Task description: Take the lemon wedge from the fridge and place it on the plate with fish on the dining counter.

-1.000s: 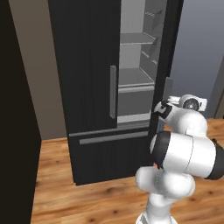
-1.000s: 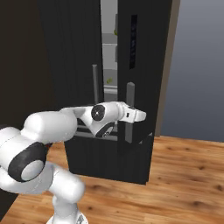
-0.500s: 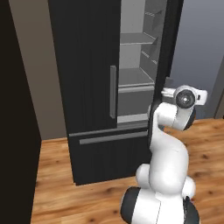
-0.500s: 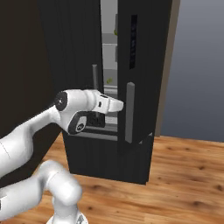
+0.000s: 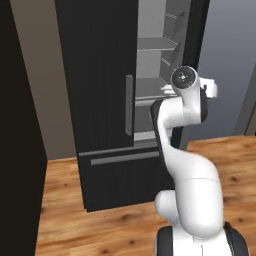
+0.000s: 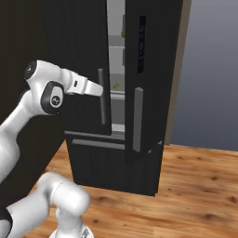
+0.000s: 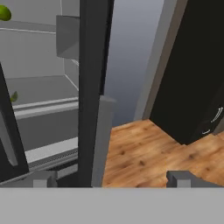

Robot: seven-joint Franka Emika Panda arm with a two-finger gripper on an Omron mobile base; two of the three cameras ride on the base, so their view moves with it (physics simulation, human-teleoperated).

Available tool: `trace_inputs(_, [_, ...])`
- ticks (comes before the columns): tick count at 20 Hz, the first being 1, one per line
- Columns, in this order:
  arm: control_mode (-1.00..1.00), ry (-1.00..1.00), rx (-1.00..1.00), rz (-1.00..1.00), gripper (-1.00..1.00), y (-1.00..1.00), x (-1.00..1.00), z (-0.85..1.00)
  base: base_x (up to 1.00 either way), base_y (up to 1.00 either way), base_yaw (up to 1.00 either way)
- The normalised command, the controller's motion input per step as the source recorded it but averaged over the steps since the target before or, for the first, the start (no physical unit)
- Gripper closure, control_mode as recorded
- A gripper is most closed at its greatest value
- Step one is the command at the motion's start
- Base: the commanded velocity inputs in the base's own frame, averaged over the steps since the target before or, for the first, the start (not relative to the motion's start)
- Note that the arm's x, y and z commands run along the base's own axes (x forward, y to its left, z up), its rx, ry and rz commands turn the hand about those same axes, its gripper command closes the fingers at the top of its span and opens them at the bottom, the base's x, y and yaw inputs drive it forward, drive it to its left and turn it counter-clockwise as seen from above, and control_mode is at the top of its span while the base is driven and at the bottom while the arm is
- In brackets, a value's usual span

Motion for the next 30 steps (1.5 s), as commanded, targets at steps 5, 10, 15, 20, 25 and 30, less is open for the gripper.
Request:
trace_inputs(5, [-1.0,-0.02,0.01,0.0,-1.0,0.11,0.25,0.0,0.0,0.0,0.0])
trace_inputs(10, [-1.0,0.0,0.0,-0.06,-1.0,0.13,0.54,-0.01,0.0,0.0,0.0])
trace_inputs(15, [-1.0,0.0,0.0,-0.07,-1.0,0.13,0.6,-0.1,0.0,0.0,0.0])
trace_inputs(20, [-1.0,0.0,0.0,-0.03,-1.0,0.0,0.48,-0.19,0.0,0.0,0.0])
trace_inputs(25, [-1.0,0.0,0.0,-0.04,-1.0,-0.09,0.49,-0.2,0.0,0.0,0.0])
trace_inputs(30, [-1.0,0.0,0.0,0.0,-1.0,-0.14,0.59,-0.19,0.0,0.0,0.0])
